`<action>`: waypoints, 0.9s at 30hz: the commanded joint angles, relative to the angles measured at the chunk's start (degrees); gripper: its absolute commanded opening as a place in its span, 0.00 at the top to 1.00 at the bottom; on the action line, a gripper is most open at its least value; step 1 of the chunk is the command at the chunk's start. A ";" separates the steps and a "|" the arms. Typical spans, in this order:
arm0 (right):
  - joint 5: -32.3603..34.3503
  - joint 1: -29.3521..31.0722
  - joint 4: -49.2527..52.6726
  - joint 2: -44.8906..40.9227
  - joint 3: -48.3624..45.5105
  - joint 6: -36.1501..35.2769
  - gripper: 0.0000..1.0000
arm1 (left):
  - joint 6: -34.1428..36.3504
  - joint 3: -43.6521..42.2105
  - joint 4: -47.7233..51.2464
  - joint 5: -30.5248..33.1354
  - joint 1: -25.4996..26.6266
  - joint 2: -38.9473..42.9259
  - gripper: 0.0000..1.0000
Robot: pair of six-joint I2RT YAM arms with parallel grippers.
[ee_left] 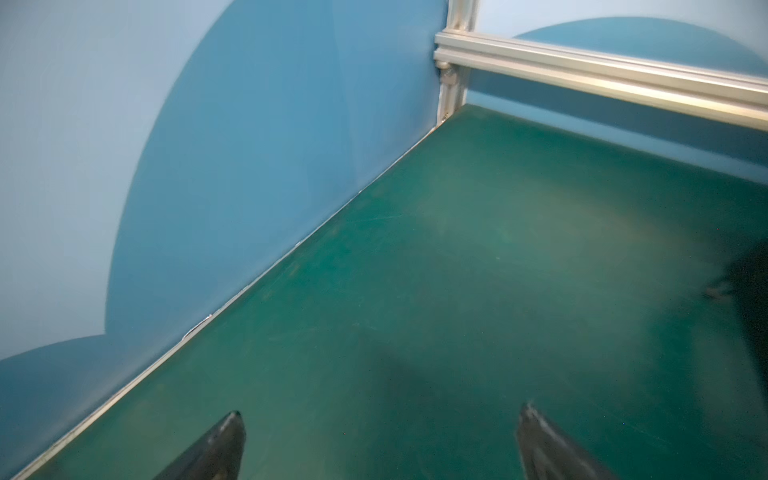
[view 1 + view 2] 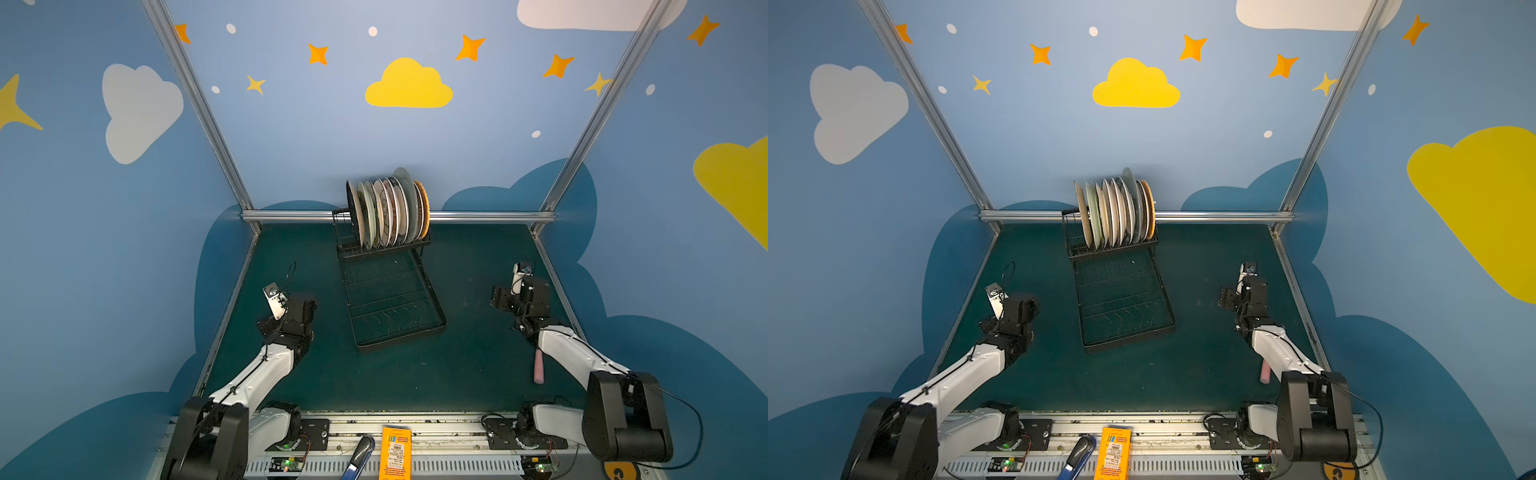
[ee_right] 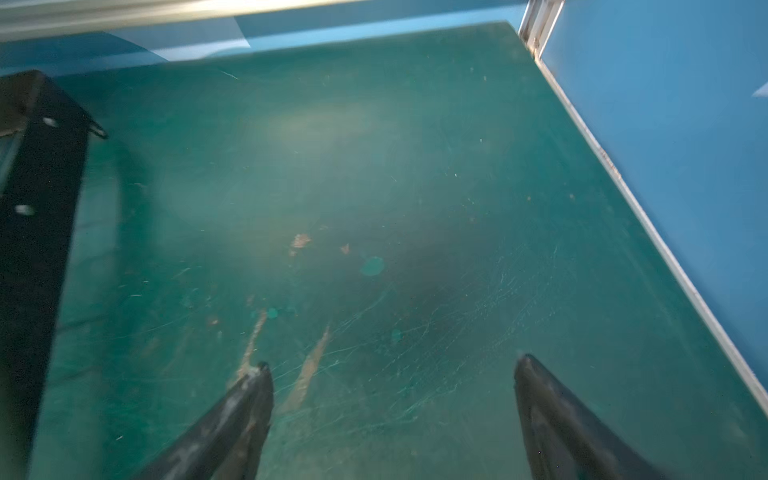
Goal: Load the plates into the dish rack
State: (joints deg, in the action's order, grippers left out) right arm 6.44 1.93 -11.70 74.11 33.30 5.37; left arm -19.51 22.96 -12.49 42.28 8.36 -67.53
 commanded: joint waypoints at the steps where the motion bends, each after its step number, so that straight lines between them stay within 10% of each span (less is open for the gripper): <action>1: -2.73 -1.69 -6.48 2.67 -2.17 1.26 0.11 | 4.53 -4.35 -23.80 -1.84 -1.50 -5.18 0.00; 6: -6.29 -1.76 -12.87 8.29 -3.70 0.82 0.11 | 10.62 -7.34 -41.17 -13.26 -5.18 -13.33 0.00; 10: -7.49 -1.60 -11.28 8.72 -2.31 -0.15 0.11 | 15.16 -4.70 -36.75 -25.39 -6.12 -15.52 0.00; 12: -7.64 -1.38 -10.88 8.94 -1.85 -0.50 0.11 | 15.18 -3.76 -45.95 -24.74 -6.28 -23.36 0.00; 15: -8.97 -1.23 -10.41 9.21 -1.43 -1.50 0.11 | 14.86 -0.60 -31.56 -27.57 -7.28 -18.77 0.00; 27: -8.55 -0.92 -10.42 9.13 -1.46 -1.60 0.11 | 14.67 1.55 -29.05 -28.27 -7.81 -19.81 0.00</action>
State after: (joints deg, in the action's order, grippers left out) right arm -1.67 0.60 -21.54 83.05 30.74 4.05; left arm -5.89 23.09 -43.53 14.41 0.27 -87.22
